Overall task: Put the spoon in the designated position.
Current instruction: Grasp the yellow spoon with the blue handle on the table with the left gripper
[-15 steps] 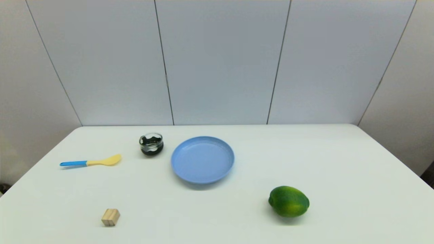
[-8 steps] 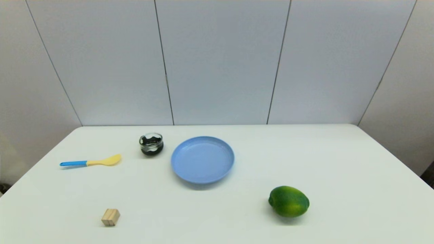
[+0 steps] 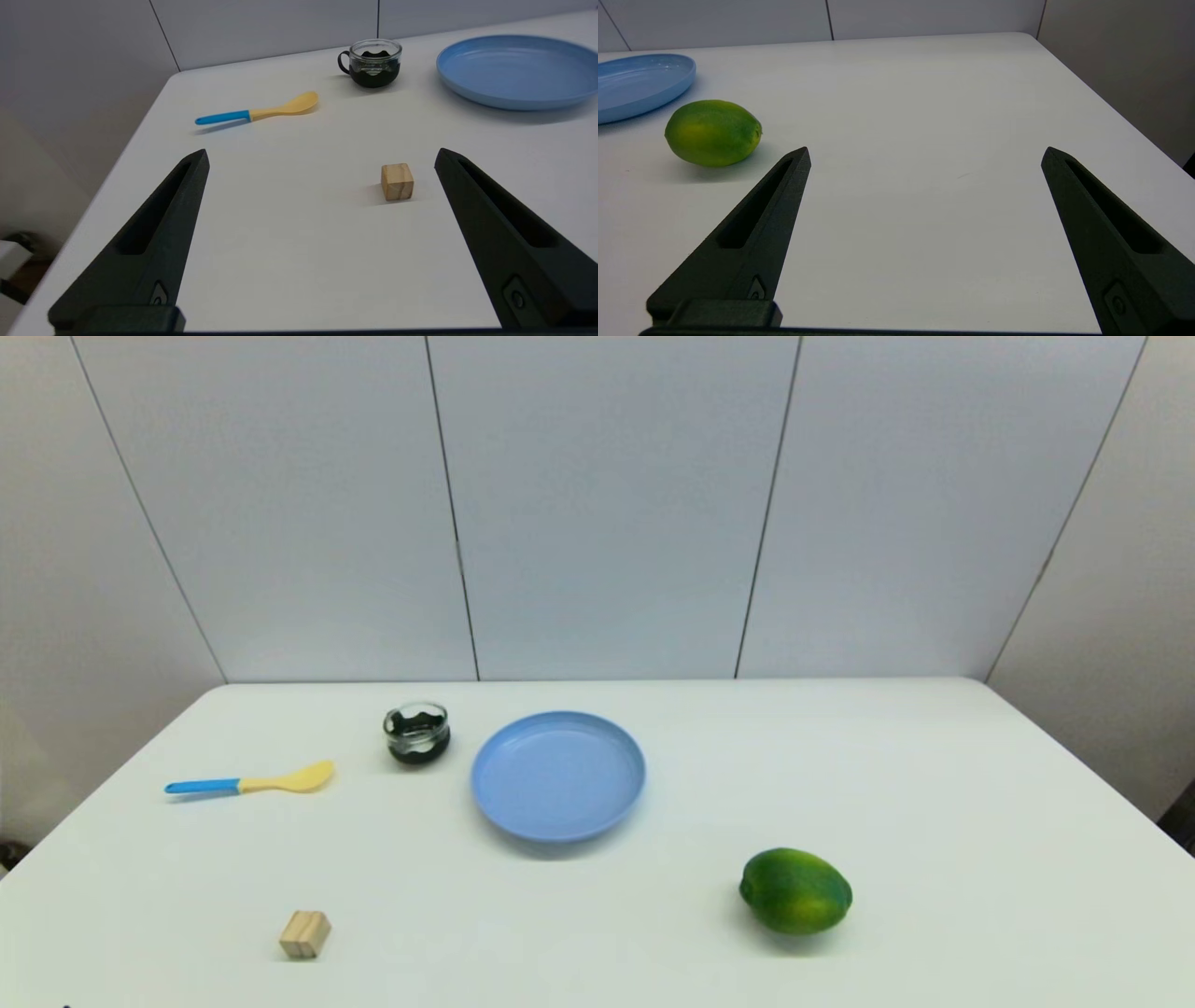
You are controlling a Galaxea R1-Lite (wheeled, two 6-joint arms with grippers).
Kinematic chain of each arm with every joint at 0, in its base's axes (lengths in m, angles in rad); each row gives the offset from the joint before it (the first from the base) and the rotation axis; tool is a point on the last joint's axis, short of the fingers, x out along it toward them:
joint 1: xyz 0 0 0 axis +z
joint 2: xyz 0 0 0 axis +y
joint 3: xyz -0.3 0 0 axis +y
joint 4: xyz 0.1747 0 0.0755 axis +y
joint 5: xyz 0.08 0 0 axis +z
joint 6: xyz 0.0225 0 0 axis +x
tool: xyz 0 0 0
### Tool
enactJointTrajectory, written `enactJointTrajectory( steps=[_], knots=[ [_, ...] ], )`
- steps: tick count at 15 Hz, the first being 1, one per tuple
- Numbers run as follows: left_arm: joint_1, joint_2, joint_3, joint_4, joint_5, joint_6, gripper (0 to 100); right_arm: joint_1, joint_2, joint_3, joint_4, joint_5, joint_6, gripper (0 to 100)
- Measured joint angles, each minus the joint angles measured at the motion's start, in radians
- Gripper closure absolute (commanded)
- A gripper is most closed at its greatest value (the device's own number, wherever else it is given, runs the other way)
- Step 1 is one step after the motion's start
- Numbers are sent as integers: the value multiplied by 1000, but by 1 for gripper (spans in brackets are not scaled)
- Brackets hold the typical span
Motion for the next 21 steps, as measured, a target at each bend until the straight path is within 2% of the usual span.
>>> enactJointTrajectory(
  steps=[5,11,17,21],
  knots=[
    [30,243,-148,7,-113,100,0,0,0,0,0,0,0,0],
    [32,497,-329,29,-118,141,0,0,0,0,0,0,0,0],
    [34,583,-357,30,-118,170,0,0,0,0,0,0,0,0],
    [34,666,-405,46,-123,264,0,0,0,0,1,0,0,0]
  ],
)
